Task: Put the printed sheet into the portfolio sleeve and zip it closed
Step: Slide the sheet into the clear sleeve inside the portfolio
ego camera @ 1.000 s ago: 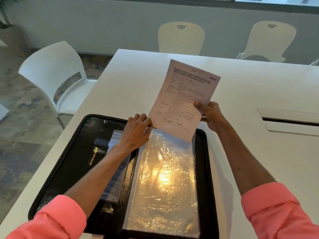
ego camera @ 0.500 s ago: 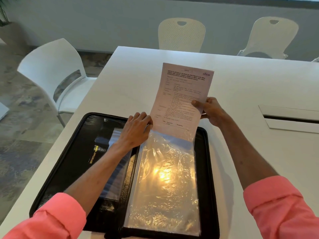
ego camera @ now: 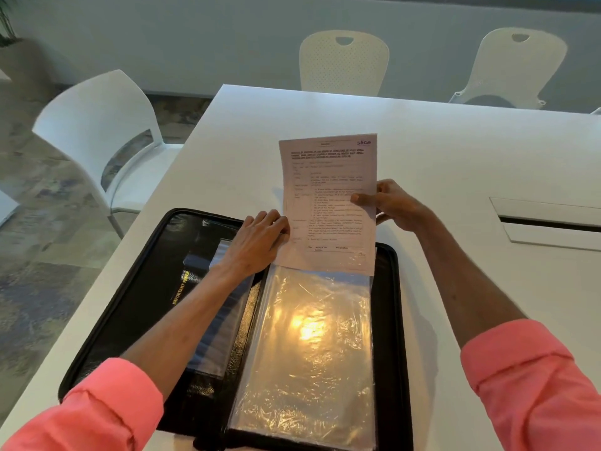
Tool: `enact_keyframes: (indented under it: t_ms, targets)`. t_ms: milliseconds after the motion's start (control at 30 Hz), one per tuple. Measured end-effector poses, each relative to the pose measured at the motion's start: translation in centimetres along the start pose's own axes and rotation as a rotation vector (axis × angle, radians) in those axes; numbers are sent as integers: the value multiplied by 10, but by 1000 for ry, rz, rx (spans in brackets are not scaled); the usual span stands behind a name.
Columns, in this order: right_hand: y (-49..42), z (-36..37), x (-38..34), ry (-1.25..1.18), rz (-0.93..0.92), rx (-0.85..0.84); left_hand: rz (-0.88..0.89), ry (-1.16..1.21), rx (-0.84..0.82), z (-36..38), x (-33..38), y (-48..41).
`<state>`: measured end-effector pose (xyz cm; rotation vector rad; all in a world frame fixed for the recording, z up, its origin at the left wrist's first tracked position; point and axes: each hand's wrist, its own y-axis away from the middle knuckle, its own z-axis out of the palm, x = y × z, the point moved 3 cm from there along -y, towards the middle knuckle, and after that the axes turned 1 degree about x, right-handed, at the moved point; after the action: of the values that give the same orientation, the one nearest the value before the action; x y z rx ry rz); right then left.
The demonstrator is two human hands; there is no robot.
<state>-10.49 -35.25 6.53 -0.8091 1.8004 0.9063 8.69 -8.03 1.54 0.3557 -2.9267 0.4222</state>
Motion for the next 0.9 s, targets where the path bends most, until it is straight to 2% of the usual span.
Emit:
enact_keyframes:
  t_ms: [133, 467, 600, 767, 900]
  targets:
    - [-2, 3, 13, -23, 26, 3, 1, 22, 1, 2, 10, 2]
    - [-4, 10, 20, -171, 51, 28, 194, 16, -1, 11, 69, -26]
    - [-1, 12, 26, -198, 80, 26, 151, 10, 16, 16, 78, -32]
    - [4, 8, 32, -209, 109, -59, 116, 53, 7, 16, 76, -27]
    - [3, 9, 29, -169, 83, -4, 158, 104, -34, 12, 88, -32]
